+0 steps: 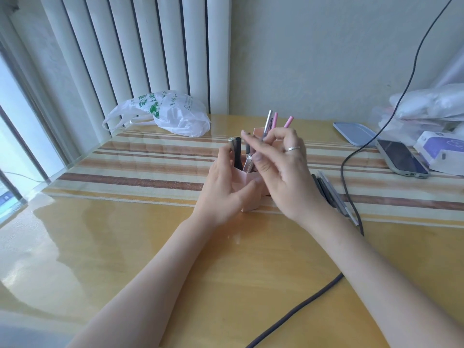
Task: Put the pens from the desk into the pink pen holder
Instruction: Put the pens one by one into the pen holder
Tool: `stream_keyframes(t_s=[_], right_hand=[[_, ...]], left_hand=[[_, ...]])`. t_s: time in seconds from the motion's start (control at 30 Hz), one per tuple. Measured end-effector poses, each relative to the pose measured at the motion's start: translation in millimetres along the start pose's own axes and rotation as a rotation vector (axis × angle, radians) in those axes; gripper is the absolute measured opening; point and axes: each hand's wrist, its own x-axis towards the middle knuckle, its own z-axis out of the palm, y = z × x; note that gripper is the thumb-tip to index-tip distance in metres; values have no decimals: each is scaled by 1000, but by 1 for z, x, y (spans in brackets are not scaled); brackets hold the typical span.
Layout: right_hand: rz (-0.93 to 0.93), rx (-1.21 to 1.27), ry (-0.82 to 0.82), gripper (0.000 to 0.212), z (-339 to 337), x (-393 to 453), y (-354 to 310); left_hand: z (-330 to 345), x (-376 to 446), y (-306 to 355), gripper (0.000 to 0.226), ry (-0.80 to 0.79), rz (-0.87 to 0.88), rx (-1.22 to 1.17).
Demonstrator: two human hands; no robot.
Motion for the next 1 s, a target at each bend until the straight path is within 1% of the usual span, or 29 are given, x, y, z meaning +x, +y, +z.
stream_keyframes(t_s=[0.1, 0.13, 0.17, 0.23, 0.3, 0.4, 0.47, 0.5, 0.53, 0.57, 0.63, 0.7, 0.8, 0.87, 1.0], right_hand=[[23, 26, -77, 61, 3, -2, 0], [18, 64, -82, 60, 2, -3, -1], [13, 106, -67, 56, -1, -2, -1], [35, 138, 22, 46, -8, 1, 0], [118, 143, 132, 36, -19, 5, 3], [226, 200, 267, 23, -37, 11, 14], [310, 131, 302, 18, -48, 12, 25], [371, 46, 283, 15, -54, 12, 32], [449, -62, 227, 13, -60, 11, 40], [535, -172, 132, 12, -66, 9, 47], [698, -304, -93, 9, -73, 3, 57], [791, -369, -274, 9, -70, -2, 59], [853, -500, -540, 30, -62, -4, 52], [855, -549, -631, 39, -59, -2, 47], [788, -637, -679, 41, -54, -3, 43]], left_hand=[[1, 1, 0, 50, 10, -9, 10], [2, 1, 0, 53, 12, -9, 27], [3, 1, 0, 54, 11, -13, 39], [5, 1, 0, 54, 4, -43, 29], [6, 1, 1, 51, -1, -77, 12], [6, 1, 0, 55, -2, -84, 24], [4, 2, -1, 61, -15, -92, 9], [3, 2, -1, 68, -25, -99, 2], [3, 2, -1, 74, -32, -103, 3], [3, 3, -2, 78, -40, -104, 12], [5, 2, -2, 75, -45, -108, 25], [6, 0, -1, 69, -39, -124, 11], [4, 0, 2, 69, -2, -152, 4], [2, 0, 2, 65, 15, -163, 5], [2, 1, 2, 58, 12, -180, 18]])
